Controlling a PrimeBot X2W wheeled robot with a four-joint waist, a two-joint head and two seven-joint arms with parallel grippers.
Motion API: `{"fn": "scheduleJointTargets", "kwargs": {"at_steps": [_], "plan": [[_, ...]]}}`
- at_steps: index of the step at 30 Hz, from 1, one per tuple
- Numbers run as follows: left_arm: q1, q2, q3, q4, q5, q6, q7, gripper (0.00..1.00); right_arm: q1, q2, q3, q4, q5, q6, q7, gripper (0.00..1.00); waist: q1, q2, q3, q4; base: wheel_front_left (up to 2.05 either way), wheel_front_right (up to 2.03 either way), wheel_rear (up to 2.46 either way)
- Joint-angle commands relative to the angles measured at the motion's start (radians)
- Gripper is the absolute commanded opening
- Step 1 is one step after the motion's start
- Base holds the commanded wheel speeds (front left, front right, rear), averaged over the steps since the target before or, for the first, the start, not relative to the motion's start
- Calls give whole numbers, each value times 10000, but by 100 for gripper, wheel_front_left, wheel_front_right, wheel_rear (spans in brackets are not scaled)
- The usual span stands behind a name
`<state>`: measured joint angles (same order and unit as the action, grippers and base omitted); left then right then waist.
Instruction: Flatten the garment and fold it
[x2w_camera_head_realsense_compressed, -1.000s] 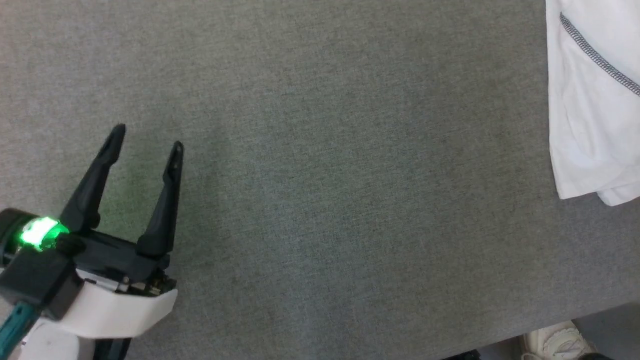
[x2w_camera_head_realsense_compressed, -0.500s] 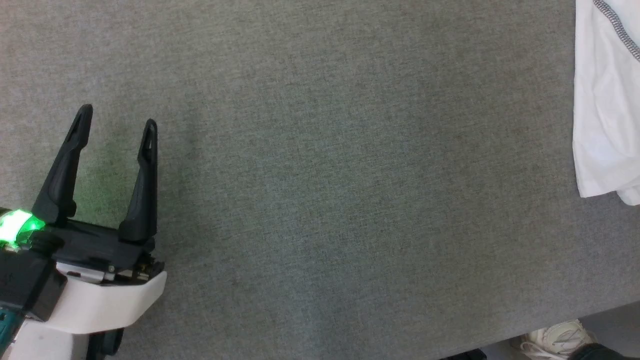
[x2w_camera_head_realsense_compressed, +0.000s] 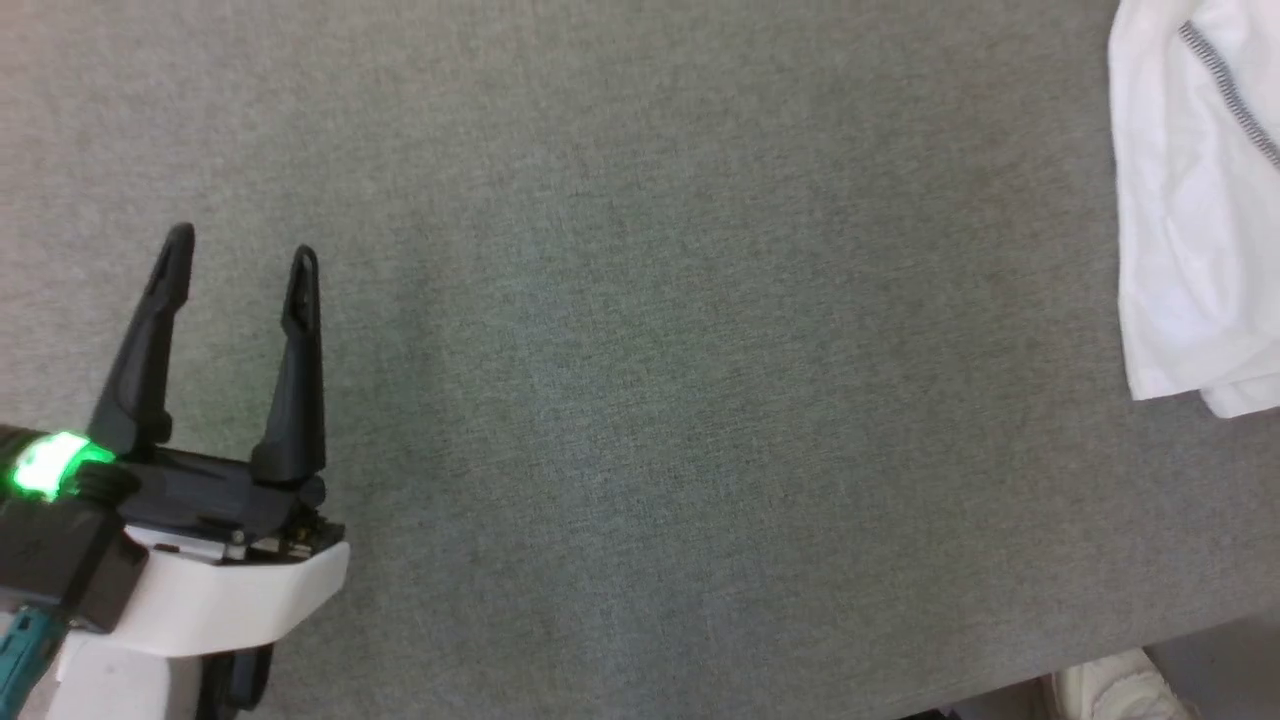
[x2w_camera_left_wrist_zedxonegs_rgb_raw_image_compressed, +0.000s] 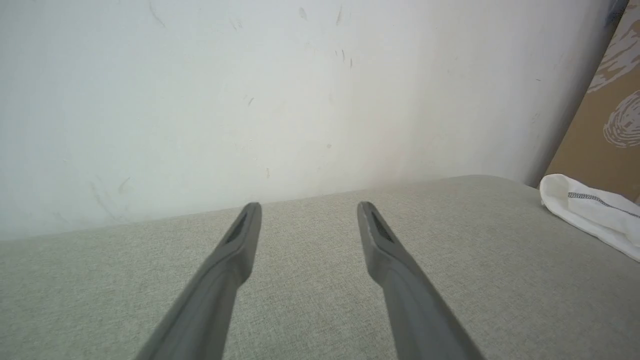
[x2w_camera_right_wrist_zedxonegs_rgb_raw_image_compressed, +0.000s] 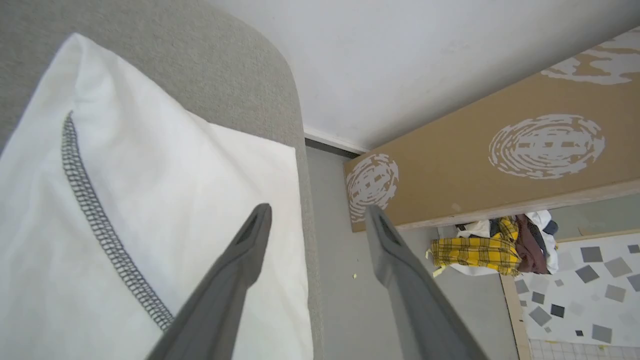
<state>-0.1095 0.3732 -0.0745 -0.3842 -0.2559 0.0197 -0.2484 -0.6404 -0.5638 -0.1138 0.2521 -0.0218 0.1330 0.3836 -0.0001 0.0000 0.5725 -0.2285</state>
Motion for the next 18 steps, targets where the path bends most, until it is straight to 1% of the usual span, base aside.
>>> {"fn": "scheduleJointTargets", "kwargs": {"at_steps": [1, 4, 8, 13, 18], "plan": [[70, -48, -21, 85, -41, 11, -83, 100, 23, 212, -87, -44, -47, -23, -165, 100, 1, 0, -463, 62, 0, 0, 0], [198, -199, -66, 272, -34, 68, -101, 100, 448, 618, -208, -190, -22, -23, -838, 100, 1, 0, -953, 179, 0, 0, 0], [498, -494, -48, 474, -121, 181, -119, 100, 1255, 1389, -353, -621, 143, -23, -1677, 100, 1, 0, -1691, 359, 0, 0, 0], [933, -813, 72, 693, -134, 376, -128, 100, 2293, 2579, -579, -1636, 388, -23, -2593, 100, 1, 0, -2434, 671, 0, 0, 0], [1164, -1203, 161, 770, 128, 557, -131, 100, 3380, 3806, -581, -2921, 209, -23, -3279, 100, 1, 0, -3132, 1065, 0, 0, 0]]}}
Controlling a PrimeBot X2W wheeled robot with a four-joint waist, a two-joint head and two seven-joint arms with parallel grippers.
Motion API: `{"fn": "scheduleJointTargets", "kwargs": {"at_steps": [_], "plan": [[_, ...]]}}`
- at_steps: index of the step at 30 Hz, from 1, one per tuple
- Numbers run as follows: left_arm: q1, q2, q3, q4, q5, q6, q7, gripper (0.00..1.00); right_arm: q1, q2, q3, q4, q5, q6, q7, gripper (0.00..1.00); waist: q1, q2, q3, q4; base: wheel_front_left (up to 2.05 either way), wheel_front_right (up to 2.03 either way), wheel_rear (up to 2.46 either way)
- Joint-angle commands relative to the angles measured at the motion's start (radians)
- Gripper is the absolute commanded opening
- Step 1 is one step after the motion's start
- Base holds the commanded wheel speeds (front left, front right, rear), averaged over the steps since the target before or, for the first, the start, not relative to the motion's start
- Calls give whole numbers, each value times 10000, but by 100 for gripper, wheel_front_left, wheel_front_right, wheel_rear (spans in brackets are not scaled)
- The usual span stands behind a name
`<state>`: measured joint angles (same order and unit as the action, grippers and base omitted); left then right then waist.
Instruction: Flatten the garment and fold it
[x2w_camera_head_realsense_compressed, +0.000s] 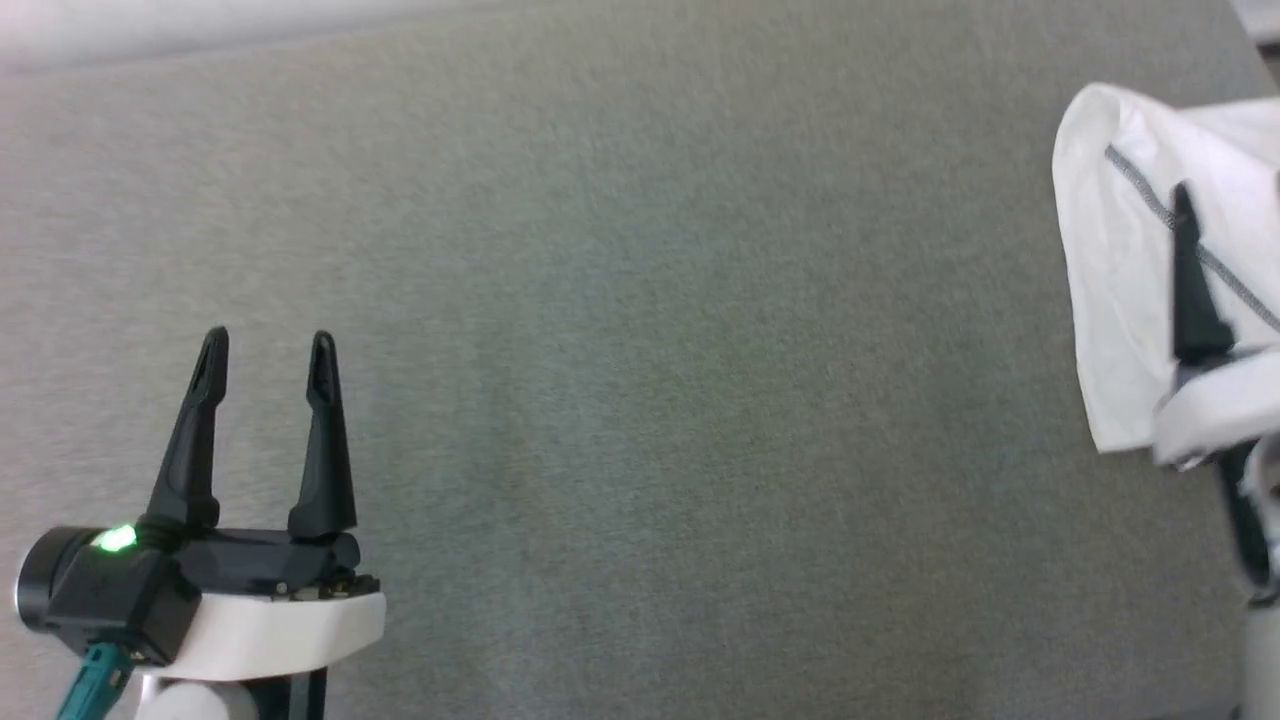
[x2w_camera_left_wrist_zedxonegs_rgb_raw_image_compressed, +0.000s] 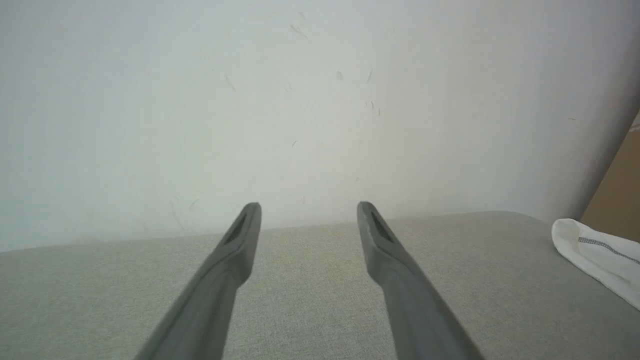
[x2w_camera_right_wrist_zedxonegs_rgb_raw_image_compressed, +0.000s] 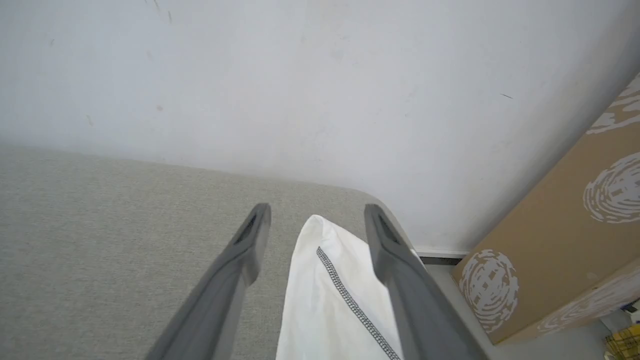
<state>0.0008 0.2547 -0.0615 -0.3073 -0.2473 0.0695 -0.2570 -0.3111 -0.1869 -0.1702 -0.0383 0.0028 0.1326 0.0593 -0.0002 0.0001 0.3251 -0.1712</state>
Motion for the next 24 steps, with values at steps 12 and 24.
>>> {"fn": "scheduleJointTargets", "kwargs": {"at_steps": [12, 24], "plan": [[974, -941, -28, 868, 224, -329, -46, 100, 2614, 1196, 680, -990, -958, -19, -1216, 100, 2, -1, -2212, 1181, 0, 0, 0], [2045, -1493, 34, 2290, 443, -918, -47, 100, 4464, 1363, 302, 315, 48, -19, -2503, 100, 2, -1, -3070, 1922, 0, 0, 0]]}}
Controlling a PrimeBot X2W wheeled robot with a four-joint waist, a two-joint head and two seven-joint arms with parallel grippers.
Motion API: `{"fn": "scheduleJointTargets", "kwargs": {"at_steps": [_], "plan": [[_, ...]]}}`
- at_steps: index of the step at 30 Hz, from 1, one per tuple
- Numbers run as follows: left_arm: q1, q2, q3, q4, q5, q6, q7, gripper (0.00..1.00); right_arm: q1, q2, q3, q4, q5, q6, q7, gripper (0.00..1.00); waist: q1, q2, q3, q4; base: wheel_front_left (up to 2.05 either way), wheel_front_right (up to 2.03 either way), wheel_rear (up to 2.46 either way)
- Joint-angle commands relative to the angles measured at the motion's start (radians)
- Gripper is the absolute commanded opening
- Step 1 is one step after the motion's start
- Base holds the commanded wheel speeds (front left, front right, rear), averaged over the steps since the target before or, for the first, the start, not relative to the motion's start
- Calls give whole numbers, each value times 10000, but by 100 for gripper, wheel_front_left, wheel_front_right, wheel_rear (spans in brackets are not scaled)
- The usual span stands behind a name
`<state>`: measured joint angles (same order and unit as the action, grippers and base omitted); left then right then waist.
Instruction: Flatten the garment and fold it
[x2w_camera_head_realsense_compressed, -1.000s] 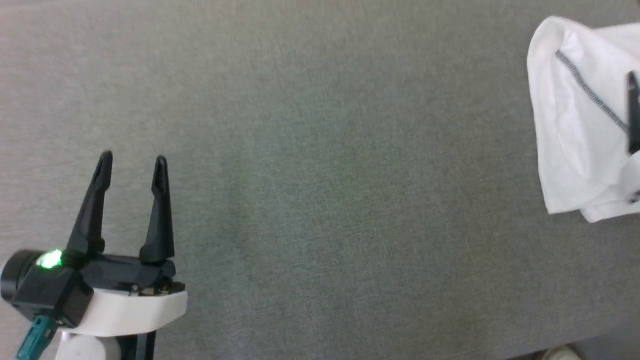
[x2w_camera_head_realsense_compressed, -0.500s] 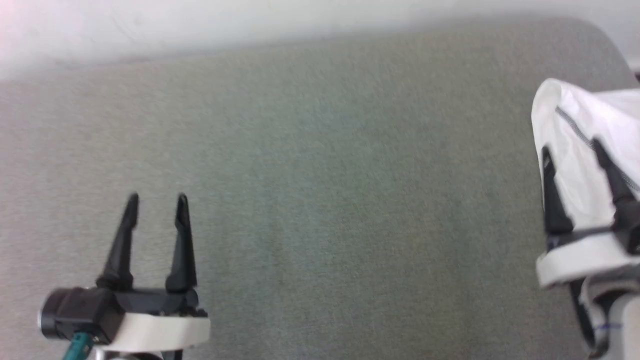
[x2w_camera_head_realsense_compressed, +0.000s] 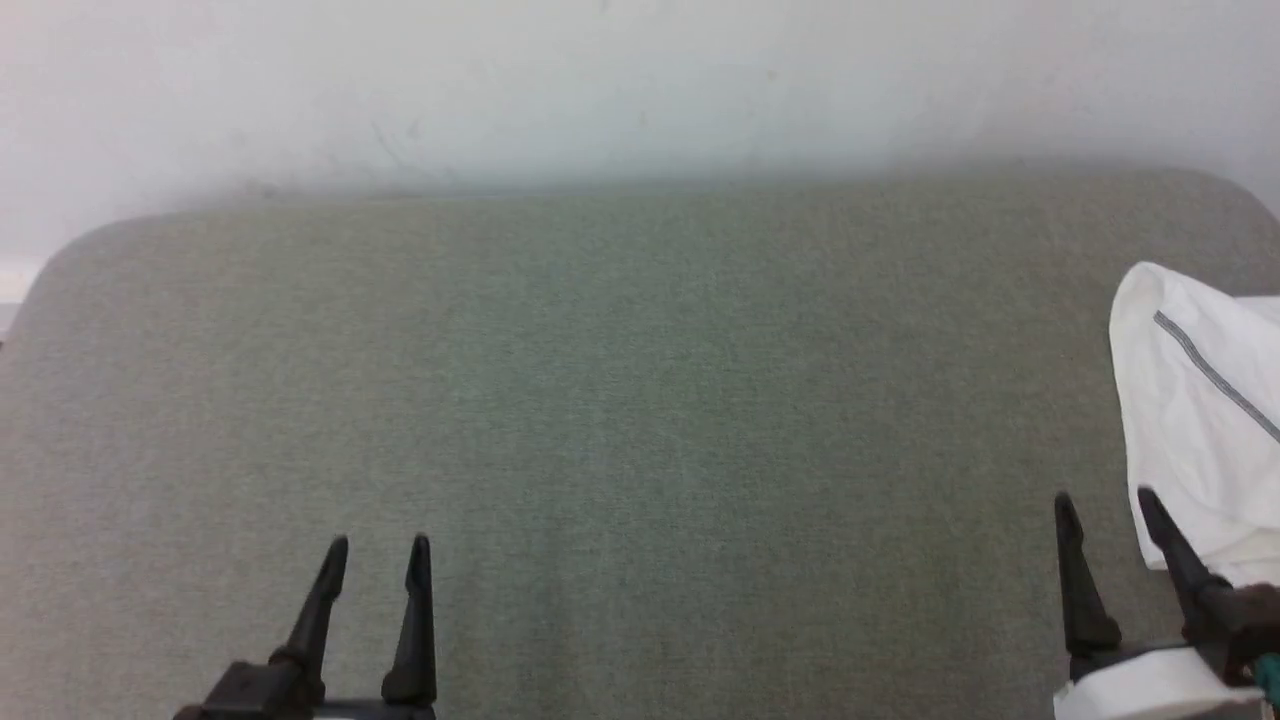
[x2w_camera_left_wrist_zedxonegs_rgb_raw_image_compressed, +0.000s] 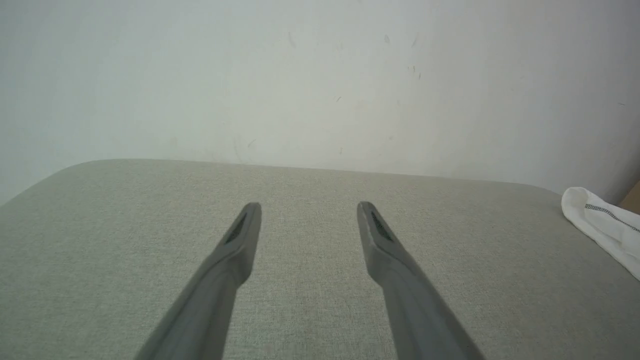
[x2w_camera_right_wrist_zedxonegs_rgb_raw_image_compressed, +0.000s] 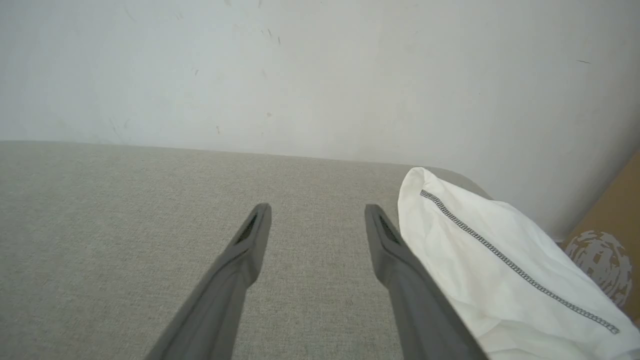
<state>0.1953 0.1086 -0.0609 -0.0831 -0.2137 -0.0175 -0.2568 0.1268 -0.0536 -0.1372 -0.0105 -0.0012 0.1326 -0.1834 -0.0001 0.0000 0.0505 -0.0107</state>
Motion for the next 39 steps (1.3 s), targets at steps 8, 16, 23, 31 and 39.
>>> {"fn": "scheduleJointTargets", "kwargs": {"at_steps": [8, 16, 23, 31, 39], "plan": [[216, -267, 127, 398, 230, -149, -49, 100, 183, 32, -176, 797, 617, -19, -482, 100, 1, 0, -450, 366, 0, 0, 0], [225, -410, 305, 456, 427, -200, -49, 100, 64, 33, -5, 1049, 619, -19, -611, 100, 1, 0, -593, 155, 0, 0, 0], [131, -407, 291, 424, 468, -161, 13, 0, 174, 0, -6, 1041, 554, 2, -548, 0, 1, 0, -596, 120, 0, 0, 0], [-2, -418, 312, 450, 575, -140, 177, 0, 81, 2, 82, 981, 519, 1, -396, 0, 1, 0, -590, 119, 0, 0, 0], [-135, -429, 332, 476, 682, -118, 340, 0, -11, 4, 171, 921, 485, -1, -243, 0, 1, 0, -584, 118, 0, 0, 0]]}}
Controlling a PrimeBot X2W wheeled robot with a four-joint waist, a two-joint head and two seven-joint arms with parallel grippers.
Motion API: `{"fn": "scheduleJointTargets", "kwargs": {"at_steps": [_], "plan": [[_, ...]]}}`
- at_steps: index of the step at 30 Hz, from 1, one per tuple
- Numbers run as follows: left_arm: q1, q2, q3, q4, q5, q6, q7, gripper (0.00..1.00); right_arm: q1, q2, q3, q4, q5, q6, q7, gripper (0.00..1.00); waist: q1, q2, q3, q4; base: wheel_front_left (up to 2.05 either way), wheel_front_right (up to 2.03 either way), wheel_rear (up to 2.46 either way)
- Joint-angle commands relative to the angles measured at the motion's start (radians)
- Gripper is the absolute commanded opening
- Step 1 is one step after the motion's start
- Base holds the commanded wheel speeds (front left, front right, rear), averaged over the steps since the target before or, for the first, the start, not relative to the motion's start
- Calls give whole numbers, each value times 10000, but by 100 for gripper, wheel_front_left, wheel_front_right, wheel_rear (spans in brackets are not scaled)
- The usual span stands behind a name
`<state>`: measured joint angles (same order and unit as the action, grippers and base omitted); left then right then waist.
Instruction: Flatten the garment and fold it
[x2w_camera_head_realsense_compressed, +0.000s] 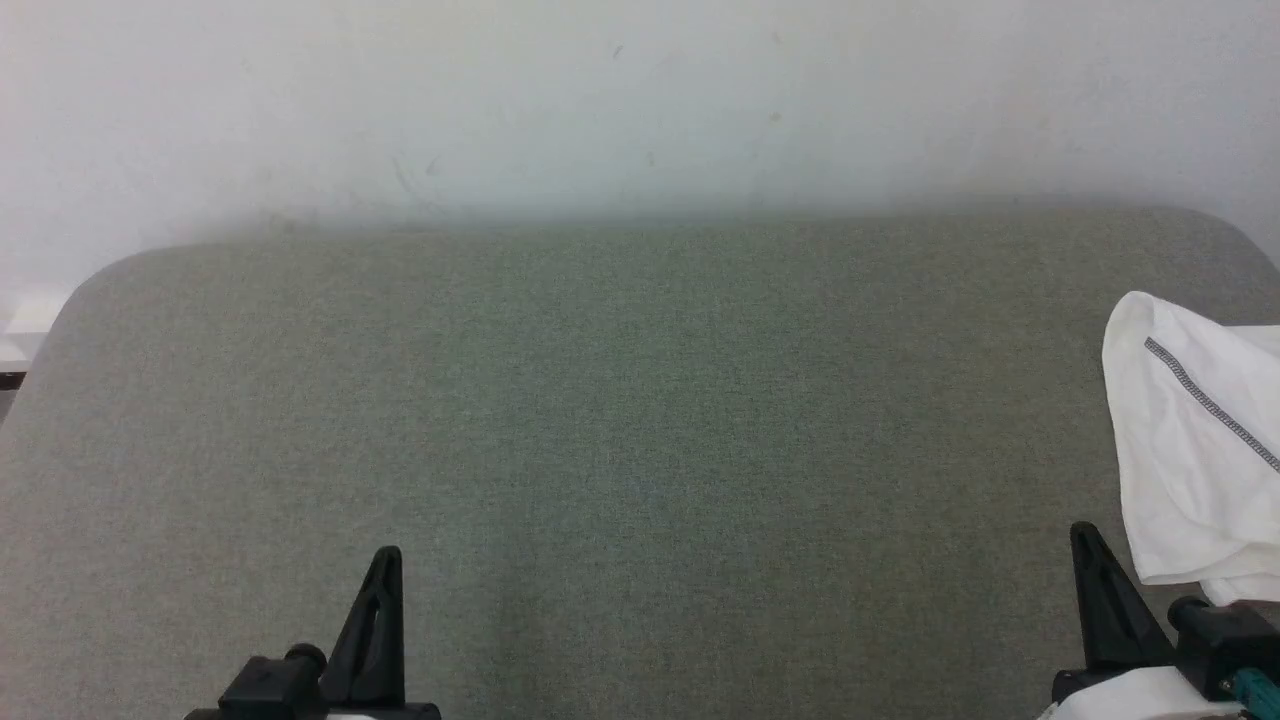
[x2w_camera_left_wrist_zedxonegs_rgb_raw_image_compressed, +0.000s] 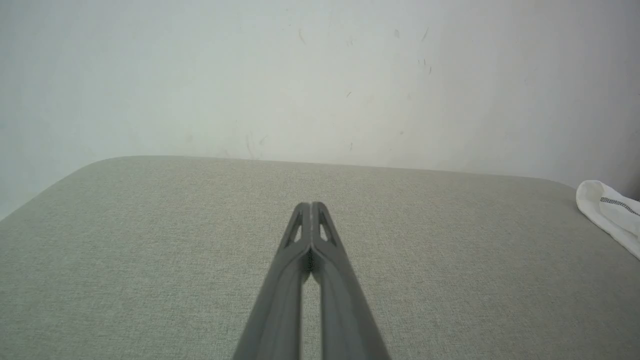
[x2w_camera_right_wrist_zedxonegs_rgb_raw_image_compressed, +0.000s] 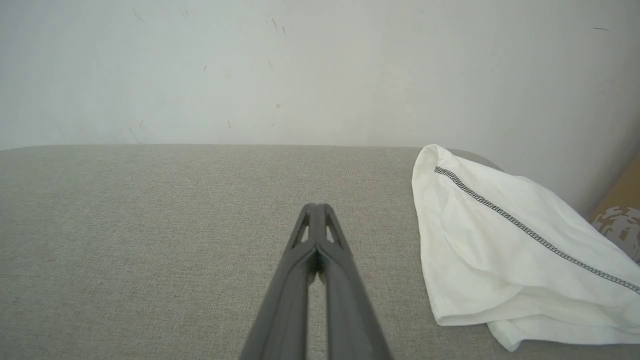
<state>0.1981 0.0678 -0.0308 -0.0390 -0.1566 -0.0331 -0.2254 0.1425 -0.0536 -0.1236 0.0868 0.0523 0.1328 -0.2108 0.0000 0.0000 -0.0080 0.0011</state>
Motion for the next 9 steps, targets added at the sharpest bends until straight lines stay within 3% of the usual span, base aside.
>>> {"fn": "scheduleJointTargets", "kwargs": {"at_steps": [1, 9], "plan": [[-181, -22, 34, 38, 123, 40, 46, 0, -180, 5, 45, -58, -54, -3, 50, 0, 0, 0, 1, 0, 0, 0, 0], [-314, -33, 54, 64, 230, 61, 209, 0, -272, 7, 133, -118, -89, -4, 202, 0, 0, 0, 7, -1, 0, 0, 0]]}}
